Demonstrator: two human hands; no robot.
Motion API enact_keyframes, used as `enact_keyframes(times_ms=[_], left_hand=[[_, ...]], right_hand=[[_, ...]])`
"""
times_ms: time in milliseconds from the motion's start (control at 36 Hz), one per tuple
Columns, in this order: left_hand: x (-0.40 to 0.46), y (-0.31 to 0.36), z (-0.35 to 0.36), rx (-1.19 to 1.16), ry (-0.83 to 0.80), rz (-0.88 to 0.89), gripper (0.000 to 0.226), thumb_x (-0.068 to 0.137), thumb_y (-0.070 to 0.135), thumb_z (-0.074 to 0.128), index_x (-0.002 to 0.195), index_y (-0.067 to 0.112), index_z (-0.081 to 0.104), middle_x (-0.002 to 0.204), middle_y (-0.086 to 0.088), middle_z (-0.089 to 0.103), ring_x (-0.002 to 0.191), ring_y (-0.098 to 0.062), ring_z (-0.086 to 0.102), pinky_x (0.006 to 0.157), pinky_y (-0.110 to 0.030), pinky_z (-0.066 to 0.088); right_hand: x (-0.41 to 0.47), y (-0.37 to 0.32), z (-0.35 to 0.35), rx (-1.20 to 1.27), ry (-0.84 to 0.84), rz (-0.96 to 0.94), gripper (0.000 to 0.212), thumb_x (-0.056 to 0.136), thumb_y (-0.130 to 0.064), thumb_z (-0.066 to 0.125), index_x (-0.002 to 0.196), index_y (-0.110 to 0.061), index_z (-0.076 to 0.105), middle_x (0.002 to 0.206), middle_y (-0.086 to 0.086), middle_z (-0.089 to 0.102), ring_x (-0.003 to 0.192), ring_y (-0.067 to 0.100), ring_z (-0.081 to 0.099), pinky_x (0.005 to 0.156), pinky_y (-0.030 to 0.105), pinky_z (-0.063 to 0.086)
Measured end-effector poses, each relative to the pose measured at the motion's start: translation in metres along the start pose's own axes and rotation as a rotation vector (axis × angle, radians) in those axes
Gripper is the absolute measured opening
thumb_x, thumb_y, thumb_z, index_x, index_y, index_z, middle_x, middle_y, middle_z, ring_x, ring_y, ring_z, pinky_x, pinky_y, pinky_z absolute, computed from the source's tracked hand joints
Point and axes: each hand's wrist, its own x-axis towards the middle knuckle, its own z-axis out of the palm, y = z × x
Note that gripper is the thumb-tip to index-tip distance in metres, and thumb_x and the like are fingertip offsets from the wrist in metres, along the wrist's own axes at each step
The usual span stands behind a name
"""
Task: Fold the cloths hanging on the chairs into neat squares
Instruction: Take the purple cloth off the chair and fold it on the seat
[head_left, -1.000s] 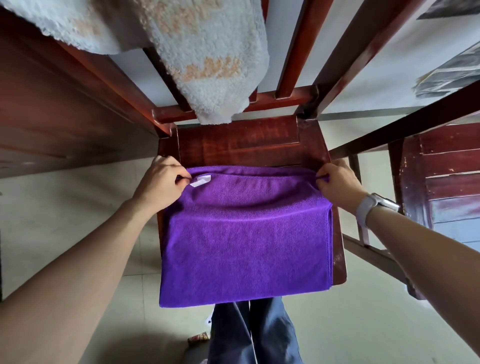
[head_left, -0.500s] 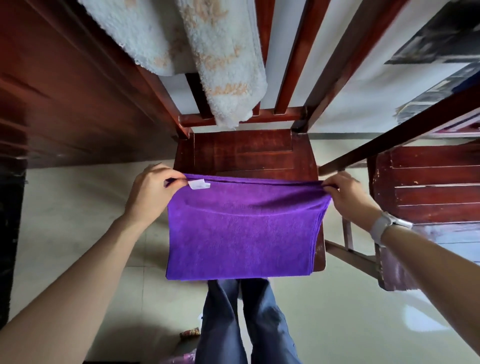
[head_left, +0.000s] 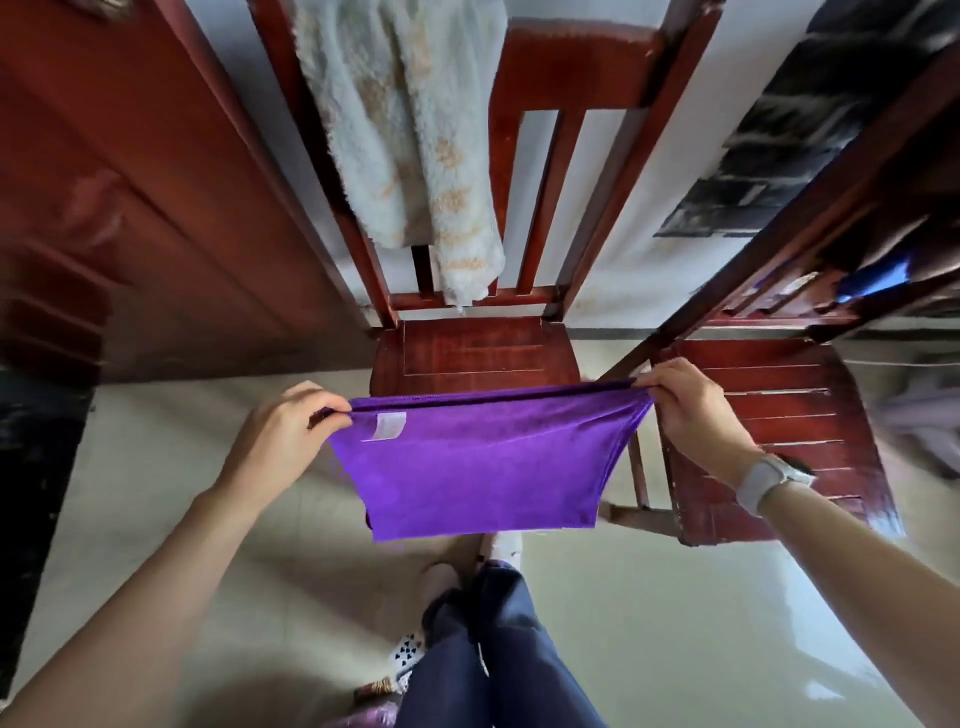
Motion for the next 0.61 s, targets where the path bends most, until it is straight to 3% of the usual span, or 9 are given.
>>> enact_keyframes(times_ms=[167, 278, 333, 417, 500, 556, 611], left_hand=[[-0.007, 0.023, -0.038, 0.022, 0.008, 0.186, 0.015, 0.075, -0.003, 0.069, 0.085, 0.008, 0.07, 0.086, -0.004, 0.064, 0.081, -0.007, 0.049, 0.075, -0.021, 0.038], [-0.005, 0.051, -0.067, -0.024, 0.052, 0.235, 0.009, 0.072, 0.015, 0.069, 0.077, 0.007, 0.07, 0.078, -0.004, 0.064, 0.076, -0.008, 0.05, 0.072, -0.024, 0.039], [-0.003, 0.064, -0.083, -0.061, 0.085, 0.251, 0.011, 0.071, 0.019, 0.068, 0.074, 0.008, 0.069, 0.075, 0.0, 0.063, 0.074, -0.006, 0.051, 0.07, -0.02, 0.039], [0.001, 0.081, -0.104, -0.16, 0.153, 0.239, 0.008, 0.07, 0.01, 0.076, 0.071, 0.013, 0.068, 0.074, 0.014, 0.061, 0.07, -0.001, 0.053, 0.067, -0.008, 0.037], [0.007, 0.099, -0.126, -0.275, 0.215, 0.171, 0.025, 0.069, 0.008, 0.077, 0.066, 0.028, 0.063, 0.08, 0.029, 0.063, 0.068, 0.006, 0.055, 0.066, -0.009, 0.039], [0.011, 0.114, -0.14, -0.334, 0.242, 0.12, 0.027, 0.07, 0.01, 0.076, 0.065, 0.032, 0.061, 0.075, 0.03, 0.063, 0.064, 0.007, 0.054, 0.062, -0.006, 0.038], [0.014, 0.13, -0.153, -0.382, 0.265, 0.096, 0.023, 0.072, 0.011, 0.075, 0.064, 0.028, 0.062, 0.068, 0.028, 0.063, 0.058, 0.006, 0.052, 0.057, -0.006, 0.036]], right_hand=[[-0.014, -0.026, -0.052, -0.219, -0.011, -0.148, 0.026, 0.073, 0.02, 0.055, 0.091, 0.006, 0.068, 0.094, 0.022, 0.063, 0.08, 0.04, 0.063, 0.077, 0.049, 0.054], [-0.02, -0.037, -0.081, -0.283, 0.058, -0.19, 0.03, 0.066, 0.025, 0.056, 0.088, 0.009, 0.067, 0.091, 0.025, 0.063, 0.077, 0.041, 0.064, 0.076, 0.047, 0.054], [-0.022, -0.041, -0.094, -0.244, 0.124, -0.161, 0.023, 0.074, 0.021, 0.054, 0.089, 0.01, 0.066, 0.093, 0.025, 0.062, 0.082, 0.04, 0.063, 0.08, 0.041, 0.052], [-0.021, -0.049, -0.113, -0.104, 0.228, -0.073, 0.018, 0.081, 0.013, 0.053, 0.091, 0.005, 0.066, 0.092, 0.017, 0.061, 0.085, 0.031, 0.061, 0.082, 0.02, 0.044], [-0.016, -0.066, -0.136, 0.088, 0.27, 0.049, 0.02, 0.086, 0.008, 0.05, 0.093, -0.002, 0.066, 0.091, 0.01, 0.057, 0.075, -0.004, 0.058, 0.073, 0.004, 0.042], [-0.011, -0.079, -0.151, 0.231, 0.291, 0.126, 0.023, 0.088, 0.006, 0.048, 0.092, -0.009, 0.065, 0.088, 0.012, 0.058, 0.064, -0.008, 0.058, 0.059, 0.001, 0.042], [-0.005, -0.086, -0.166, 0.332, 0.315, 0.145, 0.028, 0.089, 0.003, 0.046, 0.084, -0.019, 0.062, 0.081, 0.011, 0.06, 0.056, -0.001, 0.059, 0.051, 0.006, 0.044]])
